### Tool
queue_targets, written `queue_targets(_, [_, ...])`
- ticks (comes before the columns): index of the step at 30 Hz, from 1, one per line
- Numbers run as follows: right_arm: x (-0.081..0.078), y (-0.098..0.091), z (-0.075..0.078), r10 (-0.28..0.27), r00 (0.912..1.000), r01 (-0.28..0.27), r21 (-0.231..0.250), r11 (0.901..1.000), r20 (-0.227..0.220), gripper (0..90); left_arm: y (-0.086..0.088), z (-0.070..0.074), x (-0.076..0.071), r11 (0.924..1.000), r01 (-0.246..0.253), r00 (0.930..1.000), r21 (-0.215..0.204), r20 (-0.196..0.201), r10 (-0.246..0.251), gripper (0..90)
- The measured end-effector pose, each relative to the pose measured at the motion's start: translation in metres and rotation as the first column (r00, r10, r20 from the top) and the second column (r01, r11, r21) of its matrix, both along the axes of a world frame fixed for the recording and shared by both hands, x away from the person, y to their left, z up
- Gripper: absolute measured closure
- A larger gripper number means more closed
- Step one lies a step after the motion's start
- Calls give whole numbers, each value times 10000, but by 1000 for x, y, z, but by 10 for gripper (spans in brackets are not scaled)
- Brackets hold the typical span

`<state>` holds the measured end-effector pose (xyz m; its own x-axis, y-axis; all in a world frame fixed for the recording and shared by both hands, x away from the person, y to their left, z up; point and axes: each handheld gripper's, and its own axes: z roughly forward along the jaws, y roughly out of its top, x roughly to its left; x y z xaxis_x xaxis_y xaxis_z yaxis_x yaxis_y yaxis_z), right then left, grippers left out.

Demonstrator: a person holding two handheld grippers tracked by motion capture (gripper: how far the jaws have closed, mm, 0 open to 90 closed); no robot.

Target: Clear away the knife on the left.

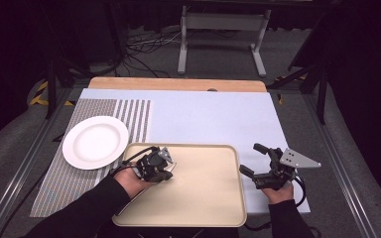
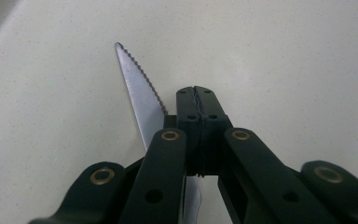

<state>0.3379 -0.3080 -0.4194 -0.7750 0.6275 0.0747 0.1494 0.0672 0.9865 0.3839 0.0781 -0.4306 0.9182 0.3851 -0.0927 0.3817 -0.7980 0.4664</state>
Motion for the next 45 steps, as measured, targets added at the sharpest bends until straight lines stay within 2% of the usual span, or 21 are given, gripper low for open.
queue_targets(4, [0,0,0,18,10000,-18,-6,10000,-37,29,-2,-1,0,10000,53,9998,74,169,-54,900])
queue_targets(7, [0,0,0,21,10000,-21,-16,10000,-26,29,-2,-2,0,9996,64,9996,283,270,-72,900])
queue_targets(13, [0,0,0,15,10000,-15,-9,10000,-76,30,0,-3,1,9994,183,9995,278,267,-191,900])
queue_targets(19, [0,1,0,50,9999,-50,-4,10000,-99,31,4,-3,3,9995,97,9995,299,304,-106,900])
queue_targets(45, [1,2,-1,125,9997,-127,-71,9999,-195,34,40,-2,14,9977,-437,9980,516,478,413,900])
